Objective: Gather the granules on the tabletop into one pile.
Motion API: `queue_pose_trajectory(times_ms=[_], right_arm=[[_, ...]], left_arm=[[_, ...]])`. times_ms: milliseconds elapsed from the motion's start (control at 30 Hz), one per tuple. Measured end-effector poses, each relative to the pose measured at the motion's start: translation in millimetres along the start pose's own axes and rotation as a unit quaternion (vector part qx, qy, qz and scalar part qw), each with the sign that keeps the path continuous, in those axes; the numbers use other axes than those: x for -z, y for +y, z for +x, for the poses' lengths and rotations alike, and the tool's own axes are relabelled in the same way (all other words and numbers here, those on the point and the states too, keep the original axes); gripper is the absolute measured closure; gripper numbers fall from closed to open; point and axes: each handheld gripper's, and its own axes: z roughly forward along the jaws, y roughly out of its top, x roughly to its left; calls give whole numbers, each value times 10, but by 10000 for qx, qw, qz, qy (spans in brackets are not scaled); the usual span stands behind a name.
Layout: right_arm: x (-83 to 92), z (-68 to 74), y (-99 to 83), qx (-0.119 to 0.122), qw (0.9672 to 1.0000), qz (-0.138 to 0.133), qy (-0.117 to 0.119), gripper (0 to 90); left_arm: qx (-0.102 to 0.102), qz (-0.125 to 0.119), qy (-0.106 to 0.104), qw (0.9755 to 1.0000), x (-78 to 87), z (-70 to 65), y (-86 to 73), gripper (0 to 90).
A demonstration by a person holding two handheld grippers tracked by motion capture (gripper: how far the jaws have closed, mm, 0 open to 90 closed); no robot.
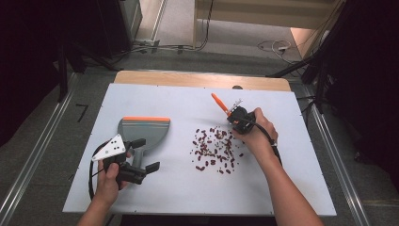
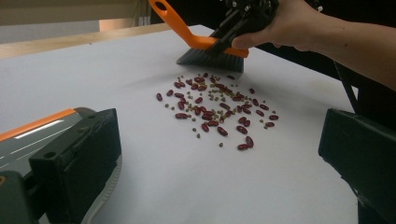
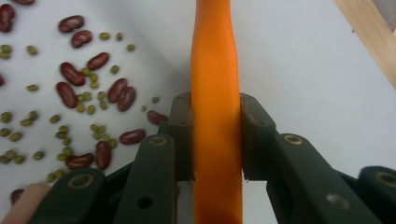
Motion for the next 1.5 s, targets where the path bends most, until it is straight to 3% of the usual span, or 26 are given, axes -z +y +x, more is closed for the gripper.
queue_pose_trajectory(times_ms=[433,1000,1167,1267,1500], right_arm=[[156,266,-96,143,9977,-167,642,685],[320,510,-183,527,9943,-259,891,682],[359,495,-189,816,9902,-261,1104,683],[381,466,-179,791,9890,-268,1223,684],[418,351,-176,786,9897,-477,1097,690]], left_arm=[[34,5,-14,10000,-27,1,4,0],[22,5,-26,10000,-10,5,8,0],[11,16,-14,10000,-20,1,7,0],[8,10,1,10000,-12,2,9,0],[20,-18,3,10000,-4,2,10,0]])
